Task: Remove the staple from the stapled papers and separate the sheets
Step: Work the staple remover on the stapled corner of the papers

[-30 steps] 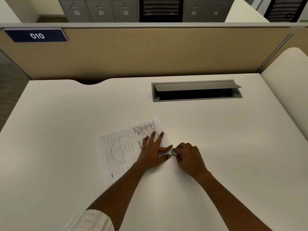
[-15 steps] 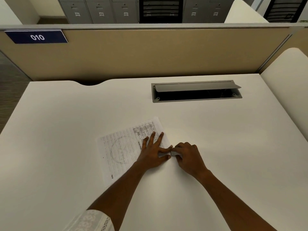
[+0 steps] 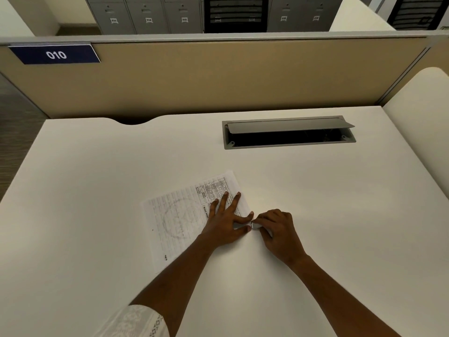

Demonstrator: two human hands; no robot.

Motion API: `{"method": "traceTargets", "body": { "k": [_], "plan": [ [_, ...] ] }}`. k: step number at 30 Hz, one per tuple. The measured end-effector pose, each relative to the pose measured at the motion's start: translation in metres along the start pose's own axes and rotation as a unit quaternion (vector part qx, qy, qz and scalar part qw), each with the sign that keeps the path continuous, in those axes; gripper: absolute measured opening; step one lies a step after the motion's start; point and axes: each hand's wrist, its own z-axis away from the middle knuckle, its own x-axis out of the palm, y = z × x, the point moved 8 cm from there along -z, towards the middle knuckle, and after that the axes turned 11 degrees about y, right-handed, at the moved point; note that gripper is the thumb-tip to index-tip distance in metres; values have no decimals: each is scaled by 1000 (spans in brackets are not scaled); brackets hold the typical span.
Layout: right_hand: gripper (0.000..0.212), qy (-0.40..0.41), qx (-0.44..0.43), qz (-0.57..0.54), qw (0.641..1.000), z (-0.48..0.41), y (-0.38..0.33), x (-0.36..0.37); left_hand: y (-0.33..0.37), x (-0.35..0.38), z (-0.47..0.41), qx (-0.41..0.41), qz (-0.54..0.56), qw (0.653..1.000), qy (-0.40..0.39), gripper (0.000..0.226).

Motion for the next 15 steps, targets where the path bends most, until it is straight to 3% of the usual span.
{"method": "traceTargets", "body": {
  "k": [4,10,15],
  "plan": [
    [27,9,-1,1,1000,1,0,0,0,0,0,3,-3,1000,1,42],
    [33,-7,109,-39,993,0,27,11,0,-1,1,0,0,1000,1,43],
    [27,-34,94,-14,995,-2,21,12,0,0,1,0,-2,1000,-1,43]
  ]
}}
